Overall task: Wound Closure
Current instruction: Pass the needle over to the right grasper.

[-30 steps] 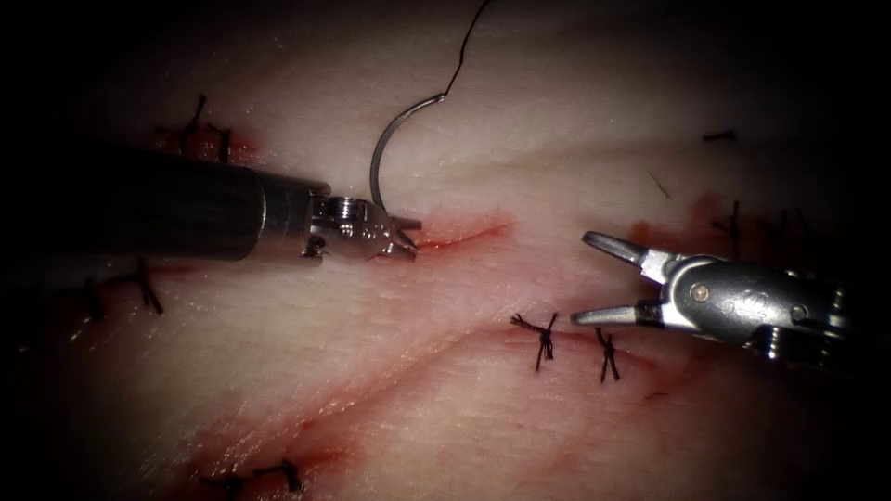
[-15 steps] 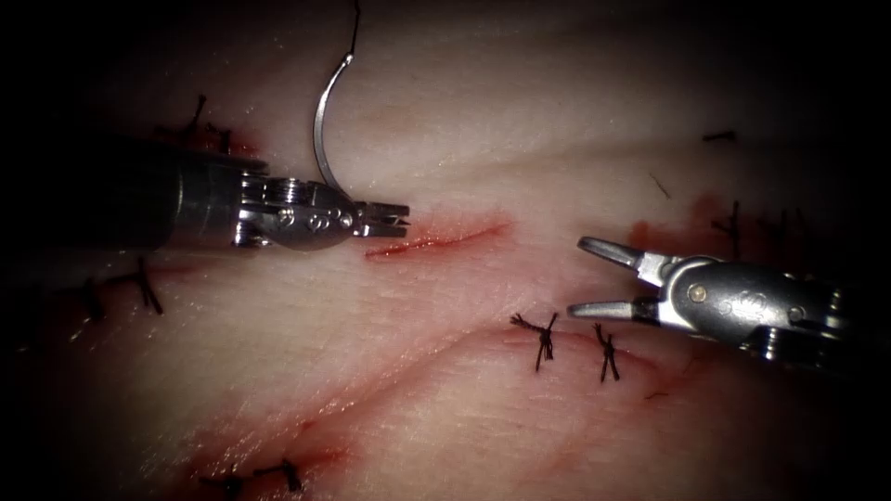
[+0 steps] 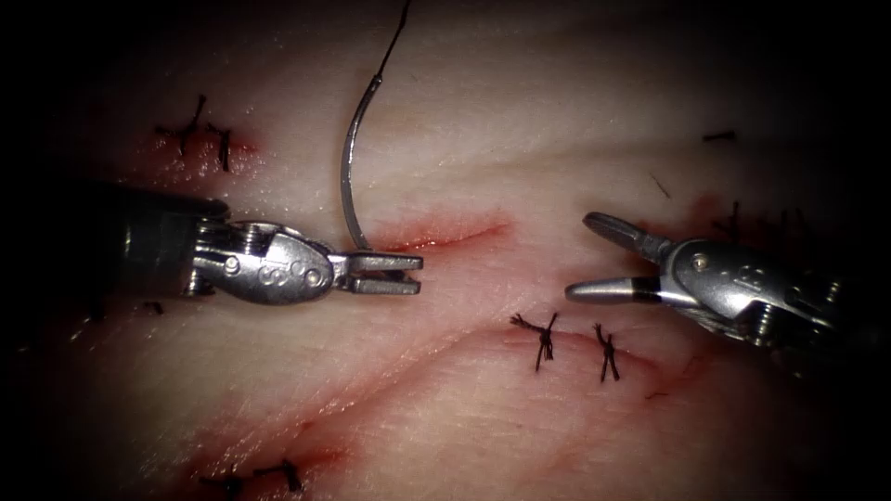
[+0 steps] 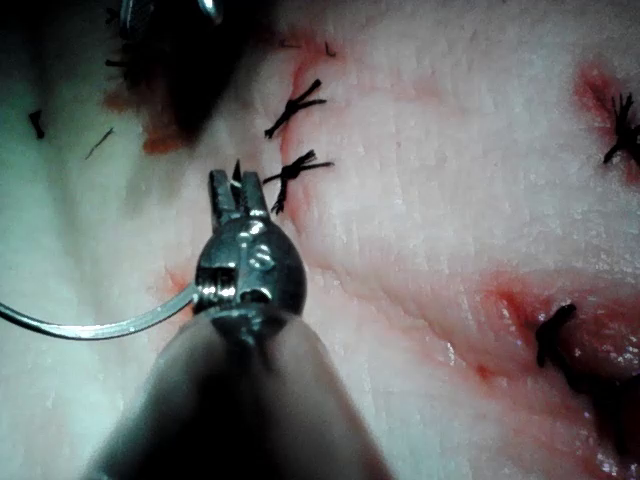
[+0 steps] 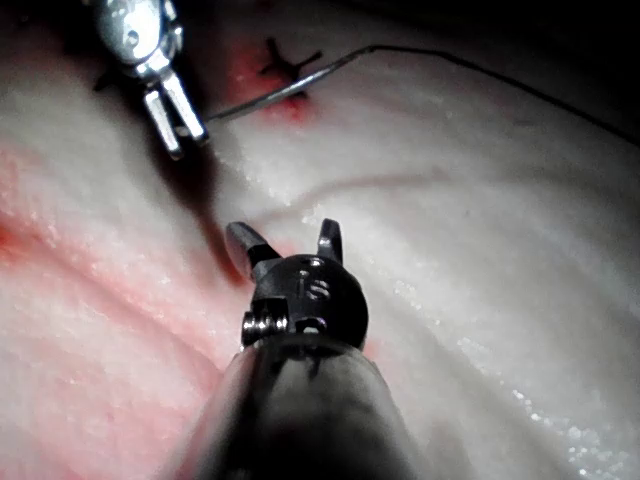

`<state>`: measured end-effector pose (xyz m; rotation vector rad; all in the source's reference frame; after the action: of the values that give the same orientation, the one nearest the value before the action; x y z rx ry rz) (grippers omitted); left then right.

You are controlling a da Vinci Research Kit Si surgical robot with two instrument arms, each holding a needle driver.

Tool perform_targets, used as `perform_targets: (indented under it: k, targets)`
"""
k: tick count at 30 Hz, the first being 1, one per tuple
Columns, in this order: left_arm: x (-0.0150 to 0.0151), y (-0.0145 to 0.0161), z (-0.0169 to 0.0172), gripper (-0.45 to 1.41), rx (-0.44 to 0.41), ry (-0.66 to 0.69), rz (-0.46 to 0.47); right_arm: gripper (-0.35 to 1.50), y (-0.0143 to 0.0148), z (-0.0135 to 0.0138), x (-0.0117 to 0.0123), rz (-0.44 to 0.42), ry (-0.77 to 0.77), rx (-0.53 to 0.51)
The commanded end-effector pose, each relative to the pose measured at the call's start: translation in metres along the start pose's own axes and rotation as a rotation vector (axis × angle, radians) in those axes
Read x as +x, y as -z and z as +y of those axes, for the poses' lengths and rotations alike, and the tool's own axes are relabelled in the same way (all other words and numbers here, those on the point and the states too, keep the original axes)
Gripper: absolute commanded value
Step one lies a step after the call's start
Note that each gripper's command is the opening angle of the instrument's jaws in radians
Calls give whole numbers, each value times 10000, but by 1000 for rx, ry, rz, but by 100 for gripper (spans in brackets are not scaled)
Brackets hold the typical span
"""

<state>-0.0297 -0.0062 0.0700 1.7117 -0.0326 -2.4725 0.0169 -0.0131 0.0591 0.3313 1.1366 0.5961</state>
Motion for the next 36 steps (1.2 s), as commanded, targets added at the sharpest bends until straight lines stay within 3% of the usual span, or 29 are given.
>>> perform_targets:
  k: [1, 5, 9, 11, 13, 18, 20, 23, 26, 28, 32, 36]
  targets:
    - [4, -9, 2, -45, -2, -28, 27, 89, -10, 4, 6, 7, -26, 0]
    - [27, -18, 19, -45, 5, -132, 137, 106, -14, 9, 7, 55, -252, 7]
    - [39, -24, 21, -45, 12, -181, 201, 99, -22, 8, 10, 98, -377, 58]
    - [47, -26, 22, -45, 21, -218, 249, 86, -30, 6, 13, 121, -438, 101]
    - [53, -27, 21, -45, 31, -241, 286, 86, -36, 5, 14, 127, -490, 133]
    - [66, -25, 22, -45, 31, -272, 377, 32, -53, 1, 14, 212, -608, 282]
    - [70, -26, 25, -45, 17, -278, 417, 44, -58, 1, 16, 235, -630, 310]
    - [74, -28, 28, -45, 4, -282, 441, 47, -64, 0, 20, 261, -637, 333]
    - [79, -31, 31, -45, -13, -287, 467, 67, -72, -2, 27, 271, -647, 350]
    - [81, -32, 32, -45, -30, -291, 485, 96, -78, -3, 35, 286, -654, 364]
    - [81, -32, 32, -45, -30, -292, 485, 123, -85, -5, 38, 286, -665, 372]
    - [81, -32, 32, -45, -26, -292, 486, 126, -91, -8, 41, 285, -677, 371]
